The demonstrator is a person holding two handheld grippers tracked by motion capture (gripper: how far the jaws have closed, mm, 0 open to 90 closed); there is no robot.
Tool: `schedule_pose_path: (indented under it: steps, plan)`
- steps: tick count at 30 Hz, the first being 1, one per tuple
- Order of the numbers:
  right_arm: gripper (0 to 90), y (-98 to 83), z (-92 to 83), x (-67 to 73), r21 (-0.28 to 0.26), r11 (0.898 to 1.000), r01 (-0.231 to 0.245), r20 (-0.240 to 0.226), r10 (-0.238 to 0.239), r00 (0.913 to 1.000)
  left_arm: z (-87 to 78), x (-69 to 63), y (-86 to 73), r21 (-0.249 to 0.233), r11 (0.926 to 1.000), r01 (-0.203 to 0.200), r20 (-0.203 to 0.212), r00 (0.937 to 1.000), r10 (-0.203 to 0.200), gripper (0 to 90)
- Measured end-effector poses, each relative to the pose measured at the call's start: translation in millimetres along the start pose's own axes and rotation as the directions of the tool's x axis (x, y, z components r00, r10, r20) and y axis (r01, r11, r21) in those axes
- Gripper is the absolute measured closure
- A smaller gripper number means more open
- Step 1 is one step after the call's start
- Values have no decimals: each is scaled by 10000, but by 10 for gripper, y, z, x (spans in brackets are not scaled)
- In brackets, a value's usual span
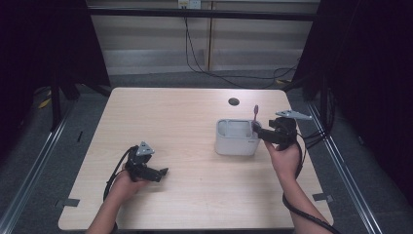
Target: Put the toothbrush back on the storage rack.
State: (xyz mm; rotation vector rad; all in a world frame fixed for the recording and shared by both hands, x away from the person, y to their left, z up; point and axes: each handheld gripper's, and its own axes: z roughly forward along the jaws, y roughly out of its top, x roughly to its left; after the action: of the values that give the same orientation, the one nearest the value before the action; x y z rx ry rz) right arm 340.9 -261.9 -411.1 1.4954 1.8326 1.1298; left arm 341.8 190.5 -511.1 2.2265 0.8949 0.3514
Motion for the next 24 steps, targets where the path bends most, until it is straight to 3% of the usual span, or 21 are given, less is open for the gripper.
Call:
schedule_pose_path:
  steps: [12, 24]
  plan:
    - [283, 11, -115, 8, 24, 10000, -30, -362, 31, 9993, 0, 0, 0, 0, 10000, 4, 1, 10000, -4, 0]
    - [275, -59, -185, 33, 423, 9987, 296, -613, -270, 9978, 0, -1, 0, -12, 10000, 24, -1, 10000, -24, 1]
